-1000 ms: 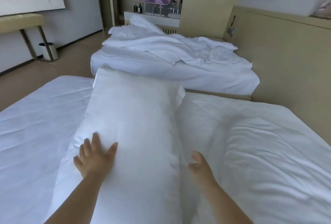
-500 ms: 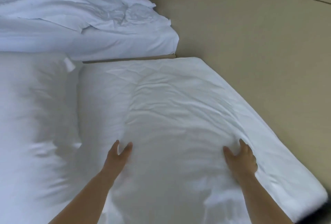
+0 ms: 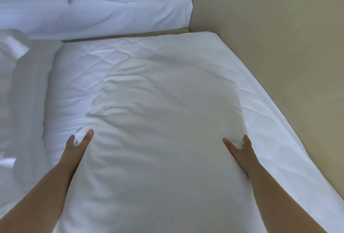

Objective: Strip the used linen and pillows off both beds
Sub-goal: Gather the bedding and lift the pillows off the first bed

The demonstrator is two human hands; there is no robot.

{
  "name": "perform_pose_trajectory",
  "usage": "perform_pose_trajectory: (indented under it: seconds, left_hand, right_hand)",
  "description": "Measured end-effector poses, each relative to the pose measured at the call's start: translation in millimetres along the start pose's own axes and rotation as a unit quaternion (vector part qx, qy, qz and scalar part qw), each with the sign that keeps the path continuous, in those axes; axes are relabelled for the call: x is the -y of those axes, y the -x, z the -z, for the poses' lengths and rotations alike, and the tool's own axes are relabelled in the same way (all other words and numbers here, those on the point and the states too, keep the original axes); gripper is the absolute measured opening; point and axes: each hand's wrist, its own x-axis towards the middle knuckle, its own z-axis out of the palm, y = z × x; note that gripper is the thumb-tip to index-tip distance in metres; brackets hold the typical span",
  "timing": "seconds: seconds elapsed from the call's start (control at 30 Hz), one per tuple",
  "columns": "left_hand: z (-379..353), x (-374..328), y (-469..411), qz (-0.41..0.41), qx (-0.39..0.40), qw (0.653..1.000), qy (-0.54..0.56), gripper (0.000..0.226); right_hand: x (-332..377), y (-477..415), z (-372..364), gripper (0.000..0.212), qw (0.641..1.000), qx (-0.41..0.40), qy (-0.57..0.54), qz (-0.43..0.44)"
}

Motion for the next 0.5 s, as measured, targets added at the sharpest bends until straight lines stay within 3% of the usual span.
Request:
perform_pose_trajectory:
  seconds: [0.07,0.13,0.2,0.33,0.4,0.5]
  left_hand:
    - [-8.0,-10.1,-14.4,-0.011,-0.003,1.0,-0.005,0.078]
    - [-19.5,-17.2,-24.5,-0.011,0.002,0.999,-0.033,0.104]
    - [-30.1,-16.7,-29.6,0.016,0.0,0.996,-0.084,0.115]
    - [-28.3,44.5,-88.7,0.088,0.012,0.984,-0.157,0.137]
    - [-32.6,37.9,-81.8,0.111,0.038,0.983,-0.144,0.126]
    - [-35.7,8.5,-54.1,0.094,0.041,0.98,-0.17,0.08]
  right_hand:
    - [5.8,-11.6,-9.3,0.098,0.999,0.016,0.036,-0.012]
    - [6.2,-18.9,-18.0,0.099,0.998,0.018,0.06,-0.027]
    - [4.2,-25.9,-22.2,0.099,0.997,0.015,0.072,-0.032]
    - [4.3,-39.3,-23.6,0.091,0.996,0.026,0.056,-0.058]
    - [5.5,-38.1,-30.2,0.075,0.993,0.02,0.098,-0.068]
    - [4.9,-30.5,-46.2,0.053,0.986,-0.04,0.16,-0.037]
